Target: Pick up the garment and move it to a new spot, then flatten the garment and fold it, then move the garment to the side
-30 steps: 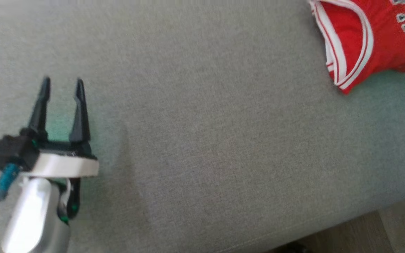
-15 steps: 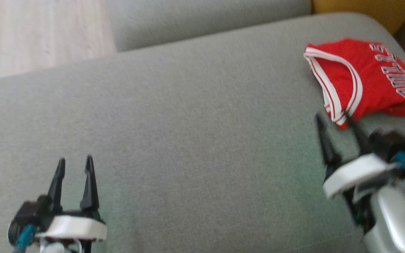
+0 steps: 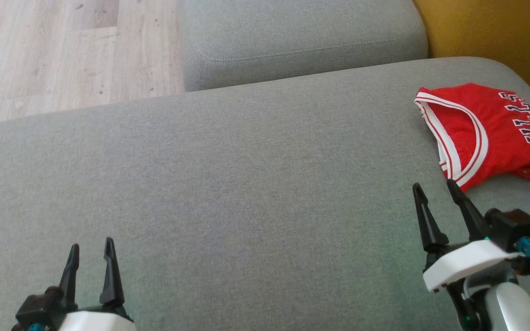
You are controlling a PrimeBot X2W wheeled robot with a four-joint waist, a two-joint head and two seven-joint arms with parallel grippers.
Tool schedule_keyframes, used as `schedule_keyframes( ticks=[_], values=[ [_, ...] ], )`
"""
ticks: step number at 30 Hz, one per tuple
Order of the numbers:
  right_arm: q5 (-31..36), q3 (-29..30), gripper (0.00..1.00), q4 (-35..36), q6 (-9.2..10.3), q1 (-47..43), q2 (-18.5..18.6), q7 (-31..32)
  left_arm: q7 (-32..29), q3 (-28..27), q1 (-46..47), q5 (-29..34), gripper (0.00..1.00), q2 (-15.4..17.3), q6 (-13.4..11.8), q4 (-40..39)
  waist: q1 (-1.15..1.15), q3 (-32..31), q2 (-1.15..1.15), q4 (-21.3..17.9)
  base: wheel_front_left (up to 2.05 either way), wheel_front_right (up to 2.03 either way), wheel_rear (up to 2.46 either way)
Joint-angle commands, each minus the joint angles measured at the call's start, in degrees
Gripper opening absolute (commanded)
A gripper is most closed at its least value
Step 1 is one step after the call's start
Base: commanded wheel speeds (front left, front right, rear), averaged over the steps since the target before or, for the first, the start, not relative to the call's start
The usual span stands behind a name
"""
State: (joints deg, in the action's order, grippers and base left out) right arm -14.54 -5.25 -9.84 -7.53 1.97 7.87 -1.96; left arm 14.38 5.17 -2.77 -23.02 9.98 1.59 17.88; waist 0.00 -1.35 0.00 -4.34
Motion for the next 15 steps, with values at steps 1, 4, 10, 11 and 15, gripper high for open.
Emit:
schedule_keyframes(
  ticks=[1,4,10,11,15],
  values=[
    [0.5,-0.9,1.0,2.3,0.04,0.8,-0.3,0.7,0.6,-2.9,2.0,0.8,1.0,0.2,0.3,-1.8,0.0,0.0,0.0,0.1,0.0,0.0,0.0],
    [0.8,-0.7,1.0,2.5,0.04,0.6,-0.6,1.5,0.6,-3.4,1.9,1.1,1.0,0.0,0.5,-2.2,0.0,0.0,0.0,-0.1,0.0,0.0,0.0],
    [1.0,-0.7,1.0,3.1,0.04,0.3,-1.1,1.5,0.6,-4.3,2.0,1.9,1.0,-0.4,1.2,-2.3,0.0,0.2,0.0,-0.5,0.0,0.0,0.0],
    [0.9,-0.7,1.0,3.3,0.04,0.3,-1.2,1.3,0.6,-4.4,2.1,2.0,1.0,-0.5,1.3,-2.4,0.0,0.3,0.0,-0.5,0.0,0.0,0.0],
    [0.8,-0.6,1.0,3.3,0.04,0.2,-1.6,1.0,0.6,-4.8,2.1,2.3,1.0,-0.7,1.7,-2.5,0.0,0.5,0.0,-0.5,0.0,0.0,0.0]
  ],
)
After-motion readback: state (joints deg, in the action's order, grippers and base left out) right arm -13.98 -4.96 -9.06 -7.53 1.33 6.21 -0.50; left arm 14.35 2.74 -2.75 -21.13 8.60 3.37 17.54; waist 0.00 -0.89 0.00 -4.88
